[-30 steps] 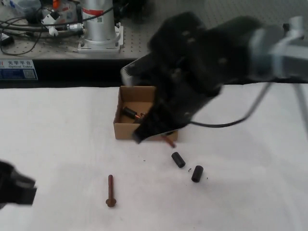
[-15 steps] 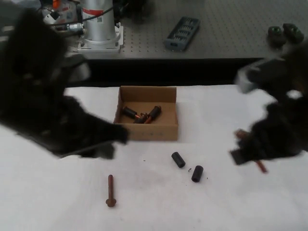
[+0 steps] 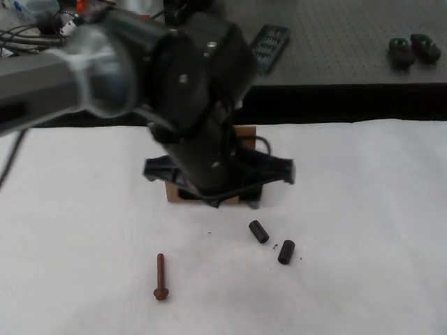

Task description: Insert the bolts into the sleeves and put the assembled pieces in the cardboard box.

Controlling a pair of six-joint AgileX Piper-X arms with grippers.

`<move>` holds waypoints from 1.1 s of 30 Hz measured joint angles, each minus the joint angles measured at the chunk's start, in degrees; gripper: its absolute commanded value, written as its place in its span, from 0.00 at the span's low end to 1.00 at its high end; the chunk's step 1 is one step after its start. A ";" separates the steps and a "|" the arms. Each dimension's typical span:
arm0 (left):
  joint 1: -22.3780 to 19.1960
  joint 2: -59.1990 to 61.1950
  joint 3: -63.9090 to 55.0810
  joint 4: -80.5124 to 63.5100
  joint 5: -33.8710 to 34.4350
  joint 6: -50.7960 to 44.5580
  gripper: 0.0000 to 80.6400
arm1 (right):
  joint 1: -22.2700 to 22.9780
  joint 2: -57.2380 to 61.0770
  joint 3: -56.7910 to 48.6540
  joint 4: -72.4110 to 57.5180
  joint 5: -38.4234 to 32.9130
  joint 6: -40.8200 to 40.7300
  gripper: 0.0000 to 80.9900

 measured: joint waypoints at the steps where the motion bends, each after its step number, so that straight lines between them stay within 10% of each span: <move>1: -0.09 1.19 -1.05 0.00 -0.04 -0.86 0.49 | -0.15 -1.89 0.00 0.31 0.94 0.88 0.03; 33: -3.06 28.10 -21.80 1.20 -10.38 -6.99 0.43 | -0.15 -17.65 0.00 9.98 9.68 6.35 0.03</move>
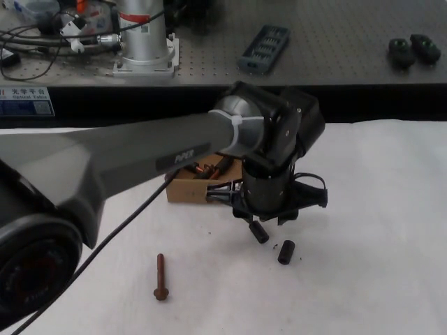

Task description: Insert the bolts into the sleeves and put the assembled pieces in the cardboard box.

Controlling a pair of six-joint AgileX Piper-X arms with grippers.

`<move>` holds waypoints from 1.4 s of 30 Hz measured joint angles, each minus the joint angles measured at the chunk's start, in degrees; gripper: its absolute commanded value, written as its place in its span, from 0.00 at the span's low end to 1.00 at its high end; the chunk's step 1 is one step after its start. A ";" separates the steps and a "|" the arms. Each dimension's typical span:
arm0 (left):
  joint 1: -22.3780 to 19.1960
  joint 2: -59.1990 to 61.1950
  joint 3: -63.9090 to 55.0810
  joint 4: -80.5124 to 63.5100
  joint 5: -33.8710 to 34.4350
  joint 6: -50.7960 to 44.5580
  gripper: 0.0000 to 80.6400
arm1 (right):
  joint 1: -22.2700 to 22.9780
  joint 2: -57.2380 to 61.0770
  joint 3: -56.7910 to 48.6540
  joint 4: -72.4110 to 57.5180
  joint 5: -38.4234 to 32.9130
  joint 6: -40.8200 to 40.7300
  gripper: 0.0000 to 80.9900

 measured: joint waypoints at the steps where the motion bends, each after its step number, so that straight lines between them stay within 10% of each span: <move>1: 0.00 0.10 0.00 0.27 -0.31 -0.11 0.43 | 0.00 0.00 0.00 0.00 0.07 0.00 0.03; 35: 0.00 2.37 -0.15 2.77 -2.37 -5.28 0.43 | 0.00 0.00 0.00 0.76 0.27 0.00 0.03; 42: 0.00 2.37 -0.34 2.69 -1.44 -5.31 0.09 | 0.00 0.00 0.00 0.76 0.27 0.00 0.03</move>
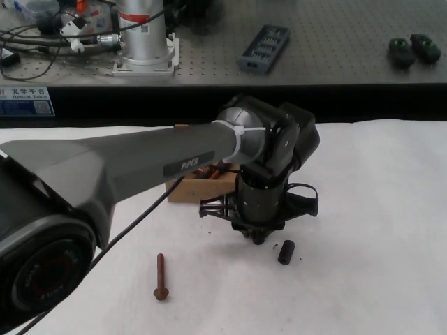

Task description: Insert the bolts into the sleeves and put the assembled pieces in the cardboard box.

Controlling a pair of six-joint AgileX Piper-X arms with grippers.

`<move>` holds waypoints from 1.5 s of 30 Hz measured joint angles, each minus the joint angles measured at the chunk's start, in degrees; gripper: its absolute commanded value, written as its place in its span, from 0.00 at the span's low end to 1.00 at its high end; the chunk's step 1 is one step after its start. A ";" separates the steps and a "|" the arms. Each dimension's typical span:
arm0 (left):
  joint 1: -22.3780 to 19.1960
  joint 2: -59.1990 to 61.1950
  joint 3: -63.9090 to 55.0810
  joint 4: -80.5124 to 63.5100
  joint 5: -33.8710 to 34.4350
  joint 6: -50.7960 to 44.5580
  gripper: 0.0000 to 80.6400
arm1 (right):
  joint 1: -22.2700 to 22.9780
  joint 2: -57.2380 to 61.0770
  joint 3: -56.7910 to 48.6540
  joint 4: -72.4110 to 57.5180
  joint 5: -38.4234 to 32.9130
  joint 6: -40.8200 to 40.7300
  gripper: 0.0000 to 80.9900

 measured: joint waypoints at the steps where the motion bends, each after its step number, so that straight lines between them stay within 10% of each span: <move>1: 0.00 0.00 -0.07 0.00 1.42 -0.11 0.05 | 0.00 0.00 0.00 0.00 0.00 0.00 0.03; 21: 4.47 -13.21 -0.16 1.37 13.12 18.26 0.01 | 0.00 0.00 0.00 -7.38 -0.87 0.00 0.03; 32: 5.27 -23.44 4.06 -0.80 15.52 28.04 0.01 | 0.00 1.90 8.44 -30.58 -16.85 0.00 0.03; 45: 5.40 -44.93 39.65 -34.28 29.37 31.71 0.01 | 0.00 18.99 10.35 -53.06 -29.34 0.00 0.03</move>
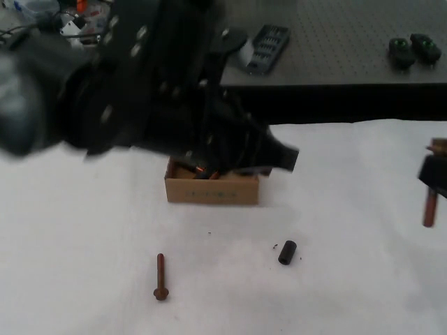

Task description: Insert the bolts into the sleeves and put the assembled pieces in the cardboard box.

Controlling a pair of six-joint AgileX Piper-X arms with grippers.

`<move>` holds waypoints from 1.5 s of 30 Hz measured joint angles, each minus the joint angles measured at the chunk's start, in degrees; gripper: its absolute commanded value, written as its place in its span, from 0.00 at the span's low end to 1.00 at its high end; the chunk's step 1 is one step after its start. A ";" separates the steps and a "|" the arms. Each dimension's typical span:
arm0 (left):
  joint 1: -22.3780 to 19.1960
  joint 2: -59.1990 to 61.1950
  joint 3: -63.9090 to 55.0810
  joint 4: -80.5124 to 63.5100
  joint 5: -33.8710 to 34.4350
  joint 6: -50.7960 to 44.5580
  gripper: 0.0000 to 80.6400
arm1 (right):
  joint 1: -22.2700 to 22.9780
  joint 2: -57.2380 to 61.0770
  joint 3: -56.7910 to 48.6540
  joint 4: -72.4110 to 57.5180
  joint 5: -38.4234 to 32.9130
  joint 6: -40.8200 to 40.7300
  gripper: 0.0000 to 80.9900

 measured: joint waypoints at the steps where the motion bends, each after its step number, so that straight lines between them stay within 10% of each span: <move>1: 0.00 -1.58 3.14 -3.12 0.76 -0.17 0.01 | 0.00 1.82 0.00 -2.56 -1.51 0.00 0.03; 18: 0.00 -20.49 52.01 -66.59 6.87 -4.36 0.01 | 2.70 29.87 0.00 -50.88 -32.97 18.26 0.03; 29: 0.00 -20.60 53.98 -72.21 13.14 -5.57 0.01 | 11.70 35.21 0.00 -53.56 -35.99 18.22 0.03; 45: 0.00 -20.60 53.98 -72.77 20.66 -5.57 0.01 | 13.01 39.20 0.00 -57.92 -36.45 16.77 0.03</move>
